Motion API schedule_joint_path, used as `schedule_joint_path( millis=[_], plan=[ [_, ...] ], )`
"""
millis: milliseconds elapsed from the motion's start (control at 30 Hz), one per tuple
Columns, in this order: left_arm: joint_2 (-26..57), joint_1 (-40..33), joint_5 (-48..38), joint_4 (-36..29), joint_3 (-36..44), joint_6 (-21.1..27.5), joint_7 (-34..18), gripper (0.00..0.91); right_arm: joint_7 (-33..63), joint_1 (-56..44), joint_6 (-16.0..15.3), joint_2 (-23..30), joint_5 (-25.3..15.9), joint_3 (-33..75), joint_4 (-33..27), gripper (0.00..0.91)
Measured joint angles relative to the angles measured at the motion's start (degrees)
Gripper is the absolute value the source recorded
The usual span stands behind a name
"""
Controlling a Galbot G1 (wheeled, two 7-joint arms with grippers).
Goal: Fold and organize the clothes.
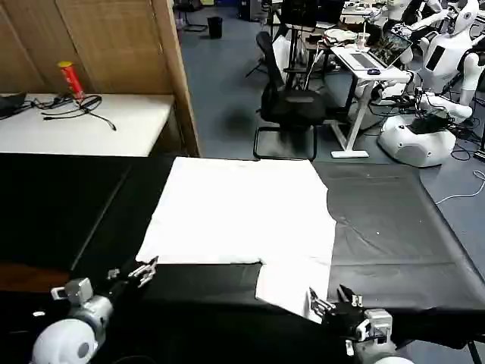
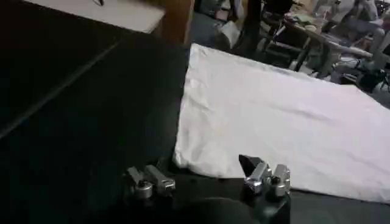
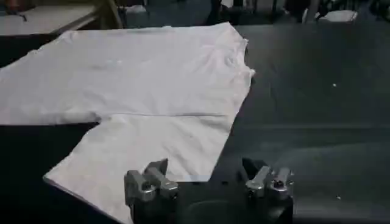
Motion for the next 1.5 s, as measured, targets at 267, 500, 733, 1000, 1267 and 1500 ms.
schedule_joint_path(
  millis=[267, 500, 733, 1000, 1267, 1500],
  plan=[
    [0.11, -0.82, 0.81, 0.92, -0.44, 0.18, 0.79, 0.137, 0.91, -0.18, -0.36, 0.47, -0.67, 0.01, -0.33, 0.683],
    [-0.11, -0.81, 1.84, 1.52, 0.02, 0.22, 0.96, 0.000, 1.27, -0.35, -1.01, 0.79, -0.78, -0.45, -0.52, 0.244],
    [-0.05, -0.38, 2.52, 1.90, 0.13, 0.29, 1.69, 0.000, 2.56, -0.91, -1.54, 0.98, -0.29, -1.00, 0.25, 0.020],
    [-0.28, 0.43, 2.73, 0.63, 0.14, 0.32, 1.36, 0.000, 6.00, -3.19, -5.36, 1.11, 0.58, 0.31, 4.02, 0.000],
    [-0.33, 4.60, 2.59, -3.87, -2.58, 0.35, 0.10, 0.000, 5.79, -7.31, -5.87, 0.83, 2.34, 2.42, 10.27, 0.000],
    [-1.25, 10.96, 2.54, -9.02, -5.85, -0.33, -0.11, 0.000, 3.10, -4.48, -1.39, 0.07, 5.58, 4.26, 10.31, 0.000]
  ],
)
